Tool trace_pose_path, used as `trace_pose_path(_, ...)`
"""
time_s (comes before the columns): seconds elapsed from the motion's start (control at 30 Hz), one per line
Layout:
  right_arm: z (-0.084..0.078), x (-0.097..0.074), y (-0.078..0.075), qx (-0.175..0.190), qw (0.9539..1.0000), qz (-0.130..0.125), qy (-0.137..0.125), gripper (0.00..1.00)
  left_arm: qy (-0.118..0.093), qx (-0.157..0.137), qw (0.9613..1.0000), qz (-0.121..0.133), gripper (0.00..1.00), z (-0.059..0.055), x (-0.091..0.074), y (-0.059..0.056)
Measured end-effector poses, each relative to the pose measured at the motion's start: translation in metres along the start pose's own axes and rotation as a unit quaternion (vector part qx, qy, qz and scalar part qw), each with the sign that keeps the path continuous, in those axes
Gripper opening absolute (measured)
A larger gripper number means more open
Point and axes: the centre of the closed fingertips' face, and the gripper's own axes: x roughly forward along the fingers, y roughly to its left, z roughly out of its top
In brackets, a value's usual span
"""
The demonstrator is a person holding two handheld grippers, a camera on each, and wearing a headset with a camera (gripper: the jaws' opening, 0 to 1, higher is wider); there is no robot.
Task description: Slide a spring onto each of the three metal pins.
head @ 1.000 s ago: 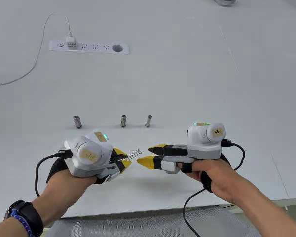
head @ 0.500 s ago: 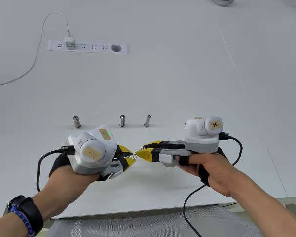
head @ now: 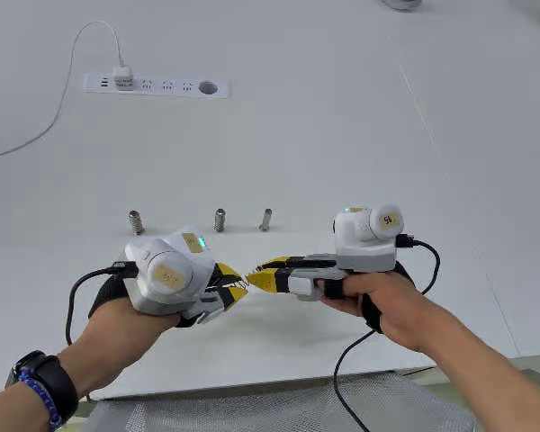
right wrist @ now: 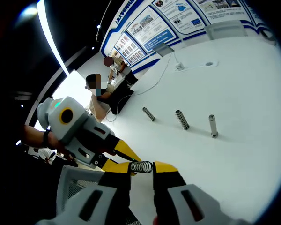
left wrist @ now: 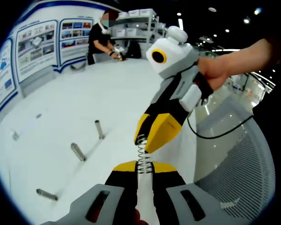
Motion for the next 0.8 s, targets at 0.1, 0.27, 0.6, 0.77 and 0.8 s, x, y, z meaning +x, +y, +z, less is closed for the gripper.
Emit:
trace_pose_path(0.1,0.003,-0.001,0.002,-0.003,1.0,0.002,0.003,0.19,0.0,0.005,1.0,-0.002,0.1,0.001,0.0,0.0)
trace_pose_path(0.27,0.006,-0.002,0.006,-0.018,0.9997,0.009,0.016,0.19,-0.013,0.013,0.9998,-0.012,0.1,0.01,0.0,0.0)
trace_pose_path(0.6,0.009,-0.007,0.019,-0.101,0.9914,0.02,0.08,0.15,-0.03,0.048,0.9976,-0.041,0.1,0.025,-0.001,-0.007)
trace_pose_path(0.77,0.014,-0.012,0.025,-0.14,0.9839,0.031,0.107,0.14,-0.043,0.054,0.9962,-0.052,0.1,0.033,-0.003,-0.009)
trace_pose_path(0.8,0.013,-0.014,0.026,-0.152,0.9806,0.033,0.12,0.14,-0.045,0.056,0.9958,-0.056,0.1,0.035,-0.003,-0.01)
